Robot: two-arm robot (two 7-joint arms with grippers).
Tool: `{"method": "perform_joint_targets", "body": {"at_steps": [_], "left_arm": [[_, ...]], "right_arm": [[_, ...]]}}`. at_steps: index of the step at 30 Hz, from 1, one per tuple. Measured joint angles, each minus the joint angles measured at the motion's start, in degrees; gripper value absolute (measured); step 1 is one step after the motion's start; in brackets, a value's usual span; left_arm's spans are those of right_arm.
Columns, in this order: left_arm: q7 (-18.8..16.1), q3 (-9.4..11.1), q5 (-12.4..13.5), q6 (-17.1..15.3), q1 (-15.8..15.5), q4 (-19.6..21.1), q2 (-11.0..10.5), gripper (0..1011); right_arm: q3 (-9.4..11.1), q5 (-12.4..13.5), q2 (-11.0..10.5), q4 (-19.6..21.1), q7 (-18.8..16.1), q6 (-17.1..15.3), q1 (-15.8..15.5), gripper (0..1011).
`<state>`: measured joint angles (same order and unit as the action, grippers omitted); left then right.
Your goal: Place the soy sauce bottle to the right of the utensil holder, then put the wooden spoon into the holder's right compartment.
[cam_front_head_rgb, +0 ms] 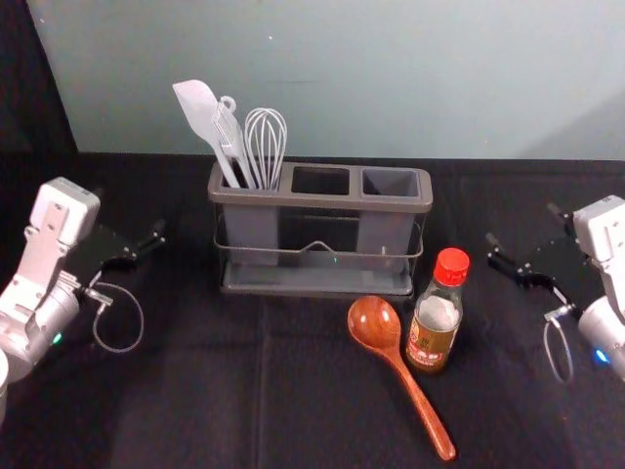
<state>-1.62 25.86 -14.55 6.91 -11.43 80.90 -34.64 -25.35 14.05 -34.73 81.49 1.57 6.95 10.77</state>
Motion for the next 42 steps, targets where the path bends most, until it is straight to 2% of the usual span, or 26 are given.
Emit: {"method": "perform_joint_targets", "body": {"at_steps": [5,12,19,23,25,30,35,38,42], "left_arm": [[0.0,0.0,0.0,0.0,0.0,0.0,0.0,1005],[0.0,0.0,0.0,0.0,0.0,0.0,0.0,1005],[0.0,0.0,0.0,0.0,0.0,0.0,0.0,1005],[0.0,0.0,0.0,0.0,0.0,0.0,0.0,1005],[0.0,0.0,0.0,0.0,0.0,0.0,0.0,1005],[0.0,0.0,0.0,0.0,0.0,0.0,0.0,1005],[0.0,0.0,0.0,0.0,0.0,0.0,0.0,1005],[0.0,0.0,0.0,0.0,0.0,0.0,0.0,1005],[0.0,0.0,0.0,0.0,0.0,0.0,0.0,1005]], "right_arm": [[1.7,0.0,-1.1,3.1,-0.2,0.2,-2.9,1002],[5.4,3.1,-4.5,9.8,-1.8,0.8,-9.7,1002],[10.6,8.2,-8.9,16.8,-5.0,2.1,-18.1,1002],[12.3,10.4,-10.5,19.2,-7.0,2.1,-20.8,1002],[13.5,12.5,-11.7,21.1,-9.2,1.9,-22.8,1002],[14.7,14.8,-13.3,23.2,-12.9,1.5,-25.0,1002],[15.0,16.1,-14.0,24.2,-16.4,1.7,-25.9,1002],[14.6,16.4,-13.5,24.0,-18.4,2.4,-25.5,1002],[13.4,16.5,-11.2,22.5,-20.6,4.1,-23.8,1002]]}}
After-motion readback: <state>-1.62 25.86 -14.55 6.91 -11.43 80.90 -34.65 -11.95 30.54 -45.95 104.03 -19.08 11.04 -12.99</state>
